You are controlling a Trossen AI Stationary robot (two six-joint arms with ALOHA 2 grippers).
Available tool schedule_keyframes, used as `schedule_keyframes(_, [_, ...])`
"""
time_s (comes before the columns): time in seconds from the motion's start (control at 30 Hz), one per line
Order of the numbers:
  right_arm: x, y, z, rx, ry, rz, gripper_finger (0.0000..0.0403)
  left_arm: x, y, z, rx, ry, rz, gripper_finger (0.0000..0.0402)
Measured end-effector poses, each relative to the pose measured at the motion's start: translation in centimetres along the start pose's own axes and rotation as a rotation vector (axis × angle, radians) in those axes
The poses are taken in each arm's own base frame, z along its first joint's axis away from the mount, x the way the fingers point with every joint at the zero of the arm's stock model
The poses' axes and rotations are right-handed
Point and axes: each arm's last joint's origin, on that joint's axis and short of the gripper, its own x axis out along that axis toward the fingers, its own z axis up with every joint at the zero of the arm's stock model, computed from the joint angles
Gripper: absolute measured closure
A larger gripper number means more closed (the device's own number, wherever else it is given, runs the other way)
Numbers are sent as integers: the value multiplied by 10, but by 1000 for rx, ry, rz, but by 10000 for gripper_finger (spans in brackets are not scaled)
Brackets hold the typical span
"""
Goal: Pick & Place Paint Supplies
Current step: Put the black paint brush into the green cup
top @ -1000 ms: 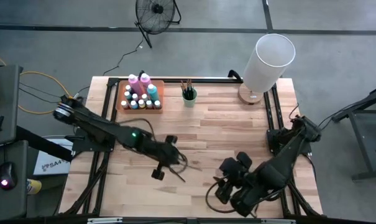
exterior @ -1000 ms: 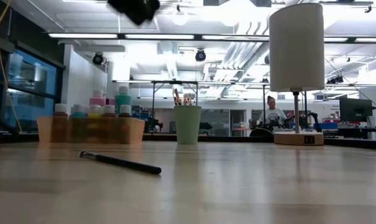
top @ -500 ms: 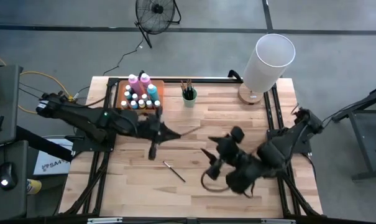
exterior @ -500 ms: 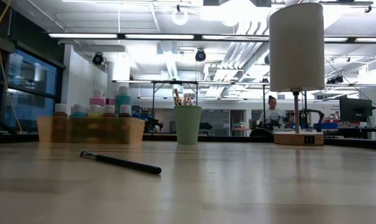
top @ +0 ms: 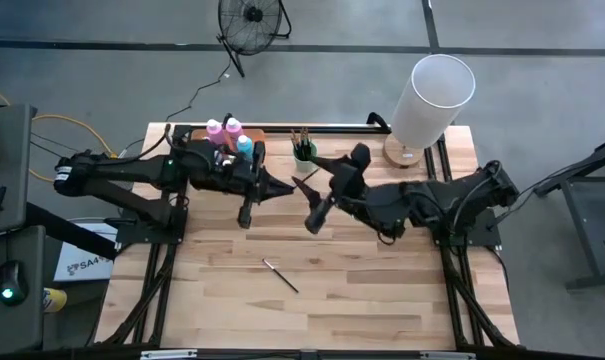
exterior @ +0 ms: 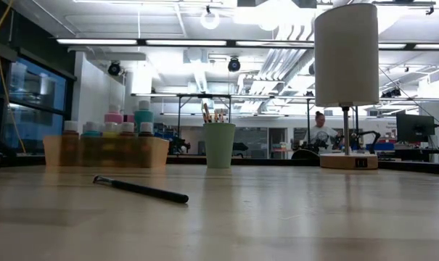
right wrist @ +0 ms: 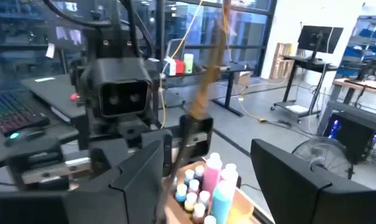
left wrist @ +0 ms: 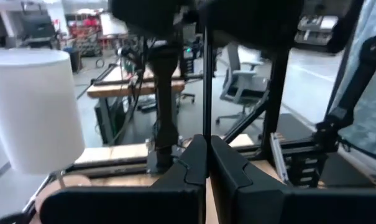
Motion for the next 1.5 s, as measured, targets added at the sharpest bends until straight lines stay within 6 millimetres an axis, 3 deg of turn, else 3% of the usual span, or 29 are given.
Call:
schedule_keyframes(0.4, [0, -10, 21, -31, -116, 46, 217, -11, 23, 12, -4, -94, -16, 401])
schedule_keyframes(0.77, [16, -25, 26, -71, -155, 101, 231, -11, 24, 12, -8, -93, -10, 401])
schedule_keyframes(1.07, [-2, -42, 47, -32, -227, 172, 280, -11, 24, 12, -23, -93, -8, 401])
schedule_keyframes(1.27, [0, -43, 46, -45, -222, 173, 316, -11, 24, 12, -24, -93, -1, 401])
schedule_keyframes(1.5, [3, -43, 45, -57, -224, 185, 321, -11, 24, 12, -25, -93, 2, 401])
